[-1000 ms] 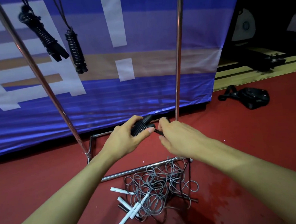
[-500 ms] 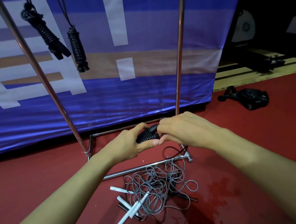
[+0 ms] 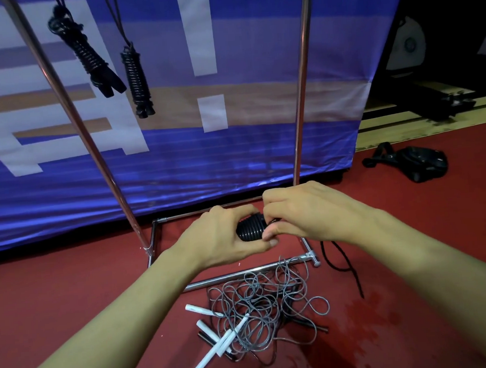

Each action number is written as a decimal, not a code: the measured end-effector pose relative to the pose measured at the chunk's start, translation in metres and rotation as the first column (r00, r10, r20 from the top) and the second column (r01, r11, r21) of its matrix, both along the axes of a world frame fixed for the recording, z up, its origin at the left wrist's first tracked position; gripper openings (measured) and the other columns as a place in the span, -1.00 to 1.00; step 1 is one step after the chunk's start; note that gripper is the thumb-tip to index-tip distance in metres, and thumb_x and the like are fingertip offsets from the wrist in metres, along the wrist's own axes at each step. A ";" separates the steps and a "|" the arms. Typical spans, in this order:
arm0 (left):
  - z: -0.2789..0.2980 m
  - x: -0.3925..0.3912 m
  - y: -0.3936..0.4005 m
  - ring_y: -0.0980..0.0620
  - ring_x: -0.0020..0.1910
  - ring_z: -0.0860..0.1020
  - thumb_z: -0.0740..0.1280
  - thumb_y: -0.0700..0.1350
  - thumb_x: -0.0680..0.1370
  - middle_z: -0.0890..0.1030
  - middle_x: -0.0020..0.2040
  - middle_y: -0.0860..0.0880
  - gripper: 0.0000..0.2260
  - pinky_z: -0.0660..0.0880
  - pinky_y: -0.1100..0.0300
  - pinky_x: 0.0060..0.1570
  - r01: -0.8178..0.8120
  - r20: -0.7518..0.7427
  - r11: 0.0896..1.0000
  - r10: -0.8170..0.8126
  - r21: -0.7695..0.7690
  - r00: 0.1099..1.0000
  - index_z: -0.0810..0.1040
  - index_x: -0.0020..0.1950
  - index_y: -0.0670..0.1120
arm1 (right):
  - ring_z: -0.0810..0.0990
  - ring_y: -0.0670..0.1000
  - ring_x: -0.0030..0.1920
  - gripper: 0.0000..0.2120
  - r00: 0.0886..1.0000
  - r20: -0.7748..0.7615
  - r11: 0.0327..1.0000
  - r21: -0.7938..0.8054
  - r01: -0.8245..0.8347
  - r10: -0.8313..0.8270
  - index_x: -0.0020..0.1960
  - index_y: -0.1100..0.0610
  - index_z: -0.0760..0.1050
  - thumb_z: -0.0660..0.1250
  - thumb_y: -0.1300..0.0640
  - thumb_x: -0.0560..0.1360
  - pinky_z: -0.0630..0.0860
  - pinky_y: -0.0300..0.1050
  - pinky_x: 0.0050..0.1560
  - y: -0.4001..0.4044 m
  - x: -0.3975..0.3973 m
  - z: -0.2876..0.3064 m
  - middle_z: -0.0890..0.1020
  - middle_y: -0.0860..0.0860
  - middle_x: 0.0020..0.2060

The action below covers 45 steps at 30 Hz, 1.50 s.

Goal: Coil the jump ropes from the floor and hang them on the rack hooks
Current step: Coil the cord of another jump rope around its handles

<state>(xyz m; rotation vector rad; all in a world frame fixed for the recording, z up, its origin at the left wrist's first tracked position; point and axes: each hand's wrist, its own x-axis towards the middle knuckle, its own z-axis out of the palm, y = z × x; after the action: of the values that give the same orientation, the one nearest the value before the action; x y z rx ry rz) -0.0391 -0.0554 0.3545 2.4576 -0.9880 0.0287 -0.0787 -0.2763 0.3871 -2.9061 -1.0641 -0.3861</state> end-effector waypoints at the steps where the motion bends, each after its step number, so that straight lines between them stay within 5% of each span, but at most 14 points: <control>1: 0.002 -0.001 -0.001 0.19 -0.40 0.51 0.34 0.52 0.38 0.57 -0.36 0.16 -0.53 0.51 0.18 -0.28 -0.034 0.042 0.999 0.033 0.042 0.999 0.56 0.10 0.25 | 0.54 -0.04 -0.21 -0.61 1.000 -0.004 1.000 0.006 0.012 -0.012 -0.06 -0.04 0.54 0.14 -0.32 0.57 0.34 -0.10 -0.31 -0.001 0.000 0.001 0.47 -0.13 -0.11; 8: 0.000 -0.008 -0.010 0.01 -0.33 0.55 0.21 0.57 0.37 0.56 -0.37 0.04 -0.47 0.59 0.04 -0.20 -0.024 0.120 0.988 0.006 0.150 0.993 0.54 0.01 0.18 | 0.52 -0.11 -0.25 -0.49 0.997 -0.024 0.994 0.080 0.069 -0.067 -0.15 -0.06 0.46 0.15 -0.51 0.39 0.38 -0.10 -0.29 -0.011 0.000 0.006 0.53 -0.16 -0.25; 13: 0.004 -0.014 -0.011 0.04 -0.41 0.44 0.22 0.49 0.40 0.53 -0.38 0.03 -0.54 0.55 0.07 -0.25 0.108 0.139 0.987 -0.124 0.119 0.983 0.50 0.17 0.28 | 0.52 -0.11 -0.26 -0.72 0.942 -0.337 0.935 0.334 0.122 -0.003 -0.15 -0.03 0.47 0.49 -0.17 0.45 0.44 -0.17 -0.23 -0.017 0.005 0.002 0.58 -0.17 -0.30; 15: 0.004 -0.016 -0.011 0.05 -0.45 0.40 0.22 0.46 0.41 0.48 -0.40 0.02 -0.53 0.51 0.09 -0.29 0.129 0.157 0.989 -0.139 0.074 0.978 0.50 0.21 0.27 | 0.54 -0.19 -0.24 -0.82 0.898 -0.429 0.863 0.484 0.143 0.092 -0.17 -0.08 0.51 0.50 -0.03 0.51 0.45 -0.27 -0.17 -0.019 0.009 -0.006 0.58 -0.25 -0.30; 18: 0.004 -0.015 -0.009 0.01 -0.41 0.46 0.25 0.42 0.40 0.56 -0.36 0.00 -0.50 0.49 0.09 -0.31 0.141 0.190 0.990 -0.142 0.019 0.971 0.54 0.25 0.21 | 0.56 -0.15 -0.16 -0.86 0.856 -0.485 0.757 0.623 0.196 0.178 -0.15 -0.20 0.52 0.42 -0.09 0.56 0.53 -0.02 -0.04 -0.021 0.016 -0.015 0.61 -0.20 -0.22; 20: 0.004 -0.015 -0.009 -0.01 -0.37 0.52 0.26 0.41 0.40 0.58 -0.33 -0.01 -0.48 0.50 0.08 -0.31 0.139 0.204 0.990 -0.134 -0.007 0.970 0.52 0.27 0.20 | 0.55 -0.19 -0.17 -0.89 0.852 -0.480 0.708 0.675 0.207 0.209 -0.13 -0.16 0.52 0.38 -0.09 0.57 0.50 -0.17 -0.05 -0.020 0.016 -0.016 0.61 -0.21 -0.23; 22: 0.003 -0.015 -0.010 -0.01 -0.35 0.54 0.27 0.41 0.40 0.58 -0.33 -0.01 -0.49 0.50 0.07 -0.31 0.142 0.219 0.989 -0.132 -0.030 0.967 0.51 0.25 0.19 | 0.50 -0.19 -0.25 -0.78 0.847 -0.477 0.651 0.724 0.228 0.234 -0.12 -0.08 0.51 0.37 -0.22 0.51 0.42 -0.28 -0.14 -0.017 0.013 -0.019 0.59 -0.19 -0.29; 25: 0.003 -0.016 -0.012 0.00 -0.35 0.54 0.30 0.39 0.41 0.57 -0.33 0.00 -0.52 0.49 0.07 -0.32 0.161 0.234 0.986 -0.144 -0.051 0.961 0.50 0.21 0.16 | 0.30 -0.01 -0.38 -0.50 0.827 -0.498 0.567 0.773 0.286 0.262 -0.09 0.00 0.47 0.36 -0.44 0.39 0.22 -0.11 -0.36 -0.018 0.012 -0.027 0.46 -0.08 -0.42; 27: 0.004 -0.017 -0.013 0.00 -0.38 0.51 0.34 0.35 0.41 0.55 -0.34 0.01 -0.57 0.49 0.07 -0.33 0.177 0.218 0.980 -0.154 -0.087 0.964 0.49 0.17 0.15 | 0.26 -0.08 -0.42 -0.55 0.815 -0.512 0.565 0.771 0.295 0.273 -0.10 0.05 0.45 0.36 -0.35 0.44 0.17 -0.19 -0.39 -0.019 0.010 -0.027 0.41 -0.08 -0.46; 31: 0.009 -0.017 -0.013 0.07 -0.41 0.44 0.39 0.27 0.42 0.49 -0.36 0.11 -0.61 0.46 0.11 -0.35 0.172 0.185 0.970 -0.141 -0.169 0.973 0.54 0.14 0.11 | 0.34 -0.22 -0.41 -0.77 0.816 -0.535 0.577 0.745 0.334 0.218 -0.18 0.04 0.47 0.31 0.19 0.65 0.28 -0.35 -0.31 -0.022 0.011 -0.022 0.49 -0.20 -0.47; 34: 0.011 -0.014 -0.012 0.07 -0.40 0.44 0.40 0.26 0.43 0.48 -0.36 0.10 -0.62 0.48 0.08 -0.35 0.185 0.162 0.969 -0.159 -0.165 0.974 0.56 0.14 0.08 | 0.42 -0.17 -0.33 -0.82 0.859 -0.481 0.576 0.758 0.305 0.178 -0.19 -0.04 0.51 0.35 0.00 0.58 0.36 -0.25 -0.23 -0.024 0.010 -0.017 0.53 -0.19 -0.40; 40: 0.008 -0.013 -0.012 0.00 -0.40 0.45 0.38 0.21 0.45 0.54 -0.33 0.02 -0.67 0.45 0.08 -0.32 0.110 0.057 0.949 -0.097 -0.294 0.994 0.50 0.11 0.08 | 0.39 -0.17 -0.33 -0.79 0.858 -0.481 0.597 0.747 0.293 0.180 -0.12 0.01 0.50 0.25 -0.01 0.66 0.33 -0.27 -0.29 -0.010 0.010 -0.031 0.50 -0.06 -0.33; 43: 0.010 -0.011 -0.012 0.07 -0.46 0.34 0.37 0.15 0.52 0.54 -0.40 0.10 -0.70 0.33 0.21 -0.41 -0.034 -0.138 0.883 -0.036 -0.468 0.990 0.43 0.18 0.08 | 0.43 -0.16 -0.42 -0.76 0.857 -0.510 0.662 0.667 0.343 0.070 -0.07 -0.06 0.46 0.13 0.07 0.73 0.40 -0.25 -0.33 -0.001 0.006 -0.034 0.52 -0.05 -0.37; 45: 0.011 -0.008 -0.016 0.03 -0.50 0.31 0.30 0.19 0.55 0.46 -0.44 0.07 -0.70 0.25 0.25 -0.48 -0.185 -0.368 0.748 -0.085 -0.638 0.926 0.46 0.22 0.11 | 0.50 -0.12 -0.39 -0.81 0.857 -0.515 0.723 0.591 0.357 -0.001 -0.02 -0.08 0.41 0.11 0.08 0.73 0.52 -0.09 -0.21 0.007 0.003 -0.035 0.57 -0.09 -0.36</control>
<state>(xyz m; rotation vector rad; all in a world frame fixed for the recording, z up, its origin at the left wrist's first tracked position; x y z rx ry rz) -0.0474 -0.0713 0.3655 1.7288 -0.5919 -0.0620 -0.0758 -0.2697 0.3520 -2.2454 -0.4140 -0.0076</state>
